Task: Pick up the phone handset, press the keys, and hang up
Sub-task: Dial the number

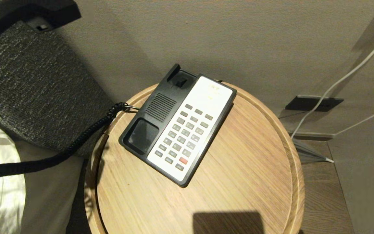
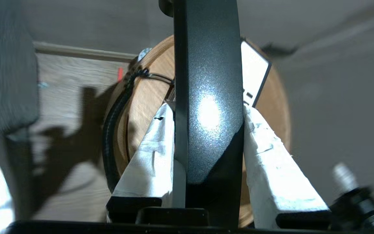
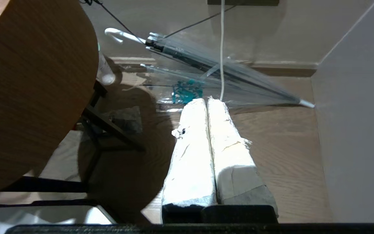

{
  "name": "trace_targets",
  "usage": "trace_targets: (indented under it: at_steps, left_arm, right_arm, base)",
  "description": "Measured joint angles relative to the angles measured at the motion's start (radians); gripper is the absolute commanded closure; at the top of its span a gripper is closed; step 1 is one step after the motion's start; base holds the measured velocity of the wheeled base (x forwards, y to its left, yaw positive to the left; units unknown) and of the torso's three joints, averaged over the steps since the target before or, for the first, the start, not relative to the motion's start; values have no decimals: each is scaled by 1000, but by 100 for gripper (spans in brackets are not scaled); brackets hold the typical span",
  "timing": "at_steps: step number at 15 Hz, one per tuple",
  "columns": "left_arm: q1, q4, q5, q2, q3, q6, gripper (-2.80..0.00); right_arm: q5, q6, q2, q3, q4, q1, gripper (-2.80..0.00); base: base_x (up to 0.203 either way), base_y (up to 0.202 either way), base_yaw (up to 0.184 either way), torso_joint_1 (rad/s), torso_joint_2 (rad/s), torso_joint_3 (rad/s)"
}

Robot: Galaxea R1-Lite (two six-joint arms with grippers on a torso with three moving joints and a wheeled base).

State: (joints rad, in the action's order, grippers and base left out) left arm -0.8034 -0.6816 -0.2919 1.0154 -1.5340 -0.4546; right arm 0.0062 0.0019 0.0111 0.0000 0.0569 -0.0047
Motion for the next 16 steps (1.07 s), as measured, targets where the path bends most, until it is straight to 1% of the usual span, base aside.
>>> trace_targets:
  at_steps: [1, 2, 3, 4, 6, 7, 8, 10, 12, 13, 14, 15, 16]
  left_arm:
    - [1, 60, -22, -61, 96, 1, 0]
    - [1, 124, -41, -124, 194, 13, 0]
    - [2, 188, -56, -191, 294, 30, 0]
    - [2, 254, -66, -256, 382, 47, 0]
    - [2, 386, -69, -360, 498, 63, 0]
    - [2, 440, -56, -400, 526, 65, 0]
    - [2, 468, -34, -432, 541, 58, 0]
    - [2, 479, -5, -472, 544, 22, 0]
    - [20, 487, 12, -498, 538, 18, 0]
    - [27, 488, 16, -510, 538, 13, 0]
    - [33, 492, 19, -524, 550, 12, 0]
    - [41, 490, 21, -542, 575, 12, 0]
    - [51, 491, 21, -562, 608, 12, 0]
  right_arm:
    - [12, -2, 0, -16, -25, 0, 0]
    - [30, -3, 0, -69, -67, 0, 0]
    - [55, -5, 0, -159, -144, 0, 0]
    - [89, -5, 2, -281, -236, 0, 0]
    - [160, 4, 40, -501, -403, 0, 0]
    - [186, 15, 88, -579, -436, -1, 0]
    - [214, 18, 162, -644, -427, -2, 0]
    - [268, 1, 383, -754, -385, -2, 0]
    - [308, -8, 655, -867, -326, 23, 0]
    - [312, -1, 784, -932, -296, 55, 0]
    - [302, 16, 900, -1000, -271, 109, 0]
    - [273, 49, 1009, -1061, -249, 199, 0]
    - [235, 89, 1097, -1118, -235, 309, 0]
  base:
    - [0, 0, 0, 0, 0, 0]
    - [0, 0, 0, 0, 0, 0]
    - [0, 0, 0, 0, 0, 0]
    - [0, 0, 0, 0, 0, 0]
    - [0, 0, 0, 0, 0, 0]
    - [0, 0, 0, 0, 0, 0]
    - [0, 0, 0, 0, 0, 0]
    - [0, 0, 0, 0, 0, 0]
    - [0, 0, 0, 0, 0, 0]
    - [0, 0, 0, 0, 0, 0]
    - [0, 0, 0, 0, 0, 0]
    - [0, 0, 0, 0, 0, 0]
    - [0, 0, 0, 0, 0, 0]
